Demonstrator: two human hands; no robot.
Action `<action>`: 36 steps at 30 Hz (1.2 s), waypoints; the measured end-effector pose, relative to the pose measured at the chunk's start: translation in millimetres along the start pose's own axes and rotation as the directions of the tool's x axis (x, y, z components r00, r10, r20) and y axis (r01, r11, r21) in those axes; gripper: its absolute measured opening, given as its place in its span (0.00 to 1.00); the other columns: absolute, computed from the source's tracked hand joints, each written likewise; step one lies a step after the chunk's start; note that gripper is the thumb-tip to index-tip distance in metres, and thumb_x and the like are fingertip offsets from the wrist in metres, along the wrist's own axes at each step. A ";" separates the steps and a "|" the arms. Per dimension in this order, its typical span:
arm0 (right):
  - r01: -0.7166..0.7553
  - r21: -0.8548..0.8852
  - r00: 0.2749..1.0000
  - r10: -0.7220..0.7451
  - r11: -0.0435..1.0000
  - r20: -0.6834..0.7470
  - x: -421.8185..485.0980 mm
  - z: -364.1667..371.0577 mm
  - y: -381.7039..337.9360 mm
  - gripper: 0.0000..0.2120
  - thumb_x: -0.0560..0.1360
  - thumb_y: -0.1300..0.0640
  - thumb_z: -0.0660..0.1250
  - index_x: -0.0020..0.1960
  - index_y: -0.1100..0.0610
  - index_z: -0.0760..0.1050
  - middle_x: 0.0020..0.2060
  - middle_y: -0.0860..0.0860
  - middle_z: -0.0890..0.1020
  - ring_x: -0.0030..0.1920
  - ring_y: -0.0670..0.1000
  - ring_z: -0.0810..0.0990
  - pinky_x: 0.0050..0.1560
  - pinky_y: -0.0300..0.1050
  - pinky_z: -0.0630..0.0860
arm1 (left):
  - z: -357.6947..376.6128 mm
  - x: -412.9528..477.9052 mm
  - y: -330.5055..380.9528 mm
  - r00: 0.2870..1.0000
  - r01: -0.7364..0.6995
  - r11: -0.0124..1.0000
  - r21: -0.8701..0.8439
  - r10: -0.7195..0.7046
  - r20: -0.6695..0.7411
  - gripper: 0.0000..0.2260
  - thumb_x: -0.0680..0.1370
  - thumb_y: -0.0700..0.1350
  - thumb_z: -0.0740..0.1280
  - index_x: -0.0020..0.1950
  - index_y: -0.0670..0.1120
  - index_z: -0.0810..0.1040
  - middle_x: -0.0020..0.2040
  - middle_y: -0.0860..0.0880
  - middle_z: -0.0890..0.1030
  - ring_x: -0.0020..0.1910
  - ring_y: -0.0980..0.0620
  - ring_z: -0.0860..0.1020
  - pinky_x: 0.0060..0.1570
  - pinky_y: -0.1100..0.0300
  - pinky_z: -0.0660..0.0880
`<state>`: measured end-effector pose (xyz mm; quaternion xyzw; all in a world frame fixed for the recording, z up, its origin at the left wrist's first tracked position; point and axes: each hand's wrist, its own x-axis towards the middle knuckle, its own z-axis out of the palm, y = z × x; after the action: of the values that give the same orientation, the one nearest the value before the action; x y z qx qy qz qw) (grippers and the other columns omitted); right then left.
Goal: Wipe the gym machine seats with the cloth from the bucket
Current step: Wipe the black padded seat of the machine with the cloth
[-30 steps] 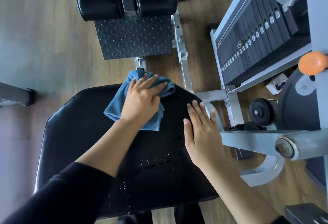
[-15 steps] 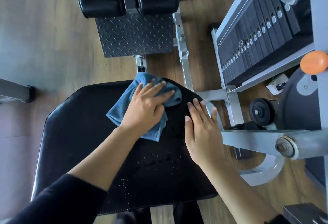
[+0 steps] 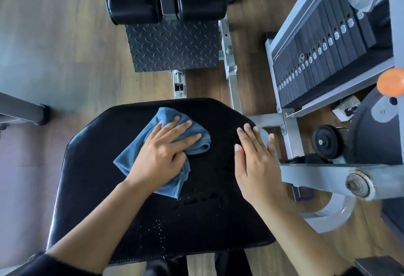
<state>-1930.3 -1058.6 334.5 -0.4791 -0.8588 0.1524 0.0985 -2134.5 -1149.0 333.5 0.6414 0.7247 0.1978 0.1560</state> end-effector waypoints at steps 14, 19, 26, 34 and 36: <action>-0.004 -0.027 0.999 0.003 1.000 -0.033 0.0 3.3 -1.5 0.23 0.81 0.51 0.49 0.68 0.61 0.72 0.67 0.57 0.73 0.71 0.55 0.67 0.75 0.51 0.50 | -12.0 -24.3 -19.0 0.973 0.200 0.980 -0.005 -0.199 -0.113 0.21 0.73 0.43 0.56 0.63 0.52 0.78 0.68 0.48 0.73 0.71 0.44 0.66 0.69 0.41 0.62; -0.010 0.063 1.000 0.011 0.998 -0.013 -3.3 1.6 -1.0 0.24 0.81 0.51 0.49 0.70 0.61 0.69 0.70 0.56 0.70 0.73 0.54 0.63 0.76 0.44 0.45 | 4.4 11.3 19.5 0.964 0.248 0.969 -0.006 -0.247 -0.094 0.22 0.73 0.44 0.54 0.63 0.51 0.78 0.68 0.45 0.73 0.71 0.41 0.66 0.70 0.43 0.57; 0.056 0.082 0.995 -0.062 0.995 0.074 -37.2 -18.1 -1.1 0.24 0.81 0.50 0.49 0.74 0.60 0.63 0.73 0.54 0.64 0.75 0.51 0.57 0.76 0.51 0.50 | -5.2 -26.6 4.6 0.993 0.103 0.995 0.013 -0.102 -0.059 0.21 0.74 0.42 0.56 0.63 0.51 0.78 0.68 0.48 0.73 0.71 0.45 0.65 0.70 0.46 0.59; -0.039 0.056 0.995 0.033 0.998 0.097 -76.5 -20.4 10.7 0.26 0.81 0.48 0.49 0.74 0.60 0.61 0.74 0.54 0.62 0.76 0.50 0.56 0.75 0.50 0.52 | 26.0 -1.7 61.7 0.998 -0.051 0.998 0.022 0.051 0.027 0.21 0.74 0.42 0.57 0.65 0.52 0.77 0.69 0.48 0.72 0.72 0.43 0.64 0.71 0.46 0.57; -0.041 0.056 0.995 0.035 0.998 0.098 -78.7 -23.1 13.6 0.26 0.81 0.48 0.50 0.74 0.60 0.62 0.74 0.54 0.62 0.75 0.50 0.57 0.74 0.50 0.52 | 19.2 -19.0 51.6 0.993 -0.109 0.994 0.003 0.109 0.043 0.21 0.73 0.41 0.58 0.64 0.52 0.77 0.70 0.49 0.71 0.73 0.46 0.64 0.72 0.47 0.58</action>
<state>-1871.2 -1115.1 349.5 -0.4843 -0.8485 0.2021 0.0677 -2078.1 -1161.1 341.3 0.6845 0.6856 0.1903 0.1589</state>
